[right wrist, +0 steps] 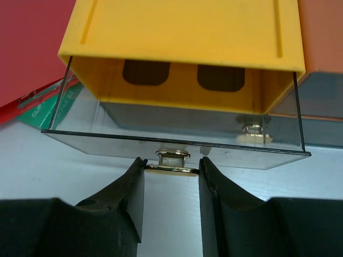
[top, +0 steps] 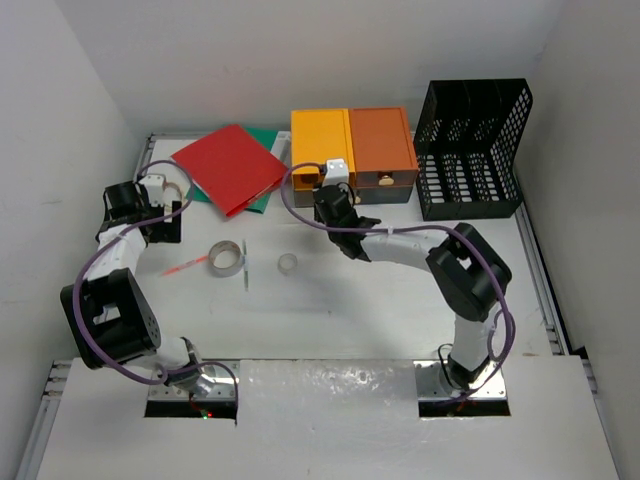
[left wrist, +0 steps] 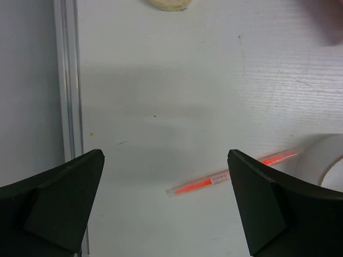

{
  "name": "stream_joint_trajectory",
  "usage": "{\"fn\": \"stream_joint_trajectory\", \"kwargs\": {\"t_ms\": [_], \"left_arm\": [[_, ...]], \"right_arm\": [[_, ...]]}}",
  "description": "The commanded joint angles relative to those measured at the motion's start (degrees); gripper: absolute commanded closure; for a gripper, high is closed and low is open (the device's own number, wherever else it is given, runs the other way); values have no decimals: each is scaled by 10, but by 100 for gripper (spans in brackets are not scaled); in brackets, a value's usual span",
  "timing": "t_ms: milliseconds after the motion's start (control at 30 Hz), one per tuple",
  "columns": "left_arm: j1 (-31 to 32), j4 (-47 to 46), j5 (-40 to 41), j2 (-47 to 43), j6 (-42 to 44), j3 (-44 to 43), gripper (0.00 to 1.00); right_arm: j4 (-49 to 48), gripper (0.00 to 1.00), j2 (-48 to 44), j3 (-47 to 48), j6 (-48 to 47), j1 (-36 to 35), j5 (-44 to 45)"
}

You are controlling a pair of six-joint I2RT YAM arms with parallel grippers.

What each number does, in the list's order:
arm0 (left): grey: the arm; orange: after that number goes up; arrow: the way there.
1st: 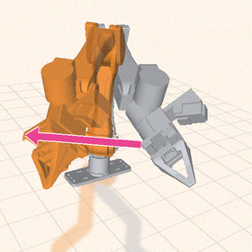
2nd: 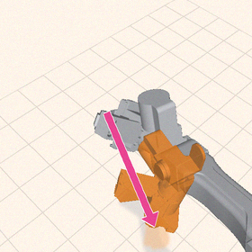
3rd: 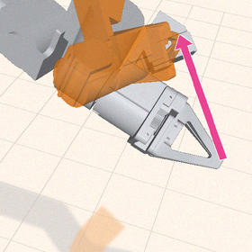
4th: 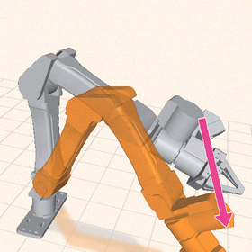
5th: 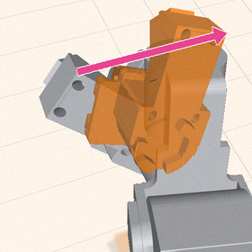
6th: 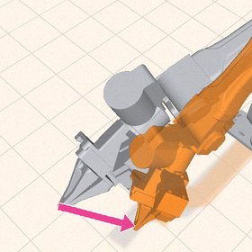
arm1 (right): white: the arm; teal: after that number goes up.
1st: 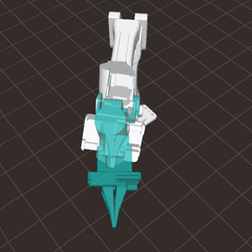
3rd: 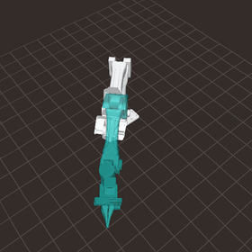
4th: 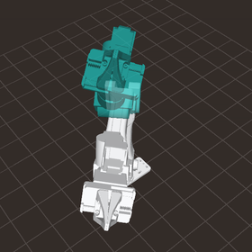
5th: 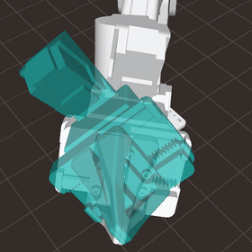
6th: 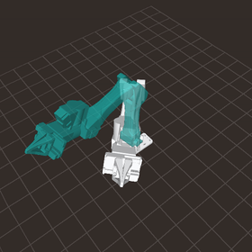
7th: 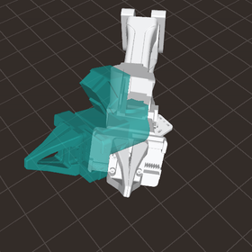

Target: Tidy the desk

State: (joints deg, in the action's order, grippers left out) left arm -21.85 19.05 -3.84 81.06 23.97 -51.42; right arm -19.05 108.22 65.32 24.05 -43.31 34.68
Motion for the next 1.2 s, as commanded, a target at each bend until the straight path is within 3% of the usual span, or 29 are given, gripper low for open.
{"fn": "stream_joint_trajectory", "kwargs": {"t_ms": [0,400,467,533,600,633,767,833,900,1067,1167], "left_arm": [[-4,-9,-53,0,6,-22,1],[0,10,-80,42,-17,-80,2],[7,17,-87,41,-17,-84,4],[11,30,-99,31,-14,-87,4],[23,48,-139,17,-2,-93,5],[30,68,-157,-1,5,-97,6],[135,111,-123,-52,54,-88,8],[169,142,-127,-74,99,-72,17],[194,161,-137,-85,136,-59,25],[231,224,-140,-69,210,-16,28],[272,212,-120,-66,196,4,27]], "right_arm": [[12,100,-42,-35,34,-13,-3],[31,96,-111,-130,50,-54,-29],[33,86,-119,-137,51,-59,-37],[38,61,-124,-138,47,-60,-47],[45,47,-136,-136,37,-62,-64],[51,34,-145,-134,32,-62,-68],[86,10,-173,-134,15,-64,-88],[91,2,-191,-148,13,-65,-111],[102,1,-222,-166,11,-65,-134],[117,1,-303,-215,-3,-65,-174],[135,1,-361,-230,-28,-63,-140]]}}
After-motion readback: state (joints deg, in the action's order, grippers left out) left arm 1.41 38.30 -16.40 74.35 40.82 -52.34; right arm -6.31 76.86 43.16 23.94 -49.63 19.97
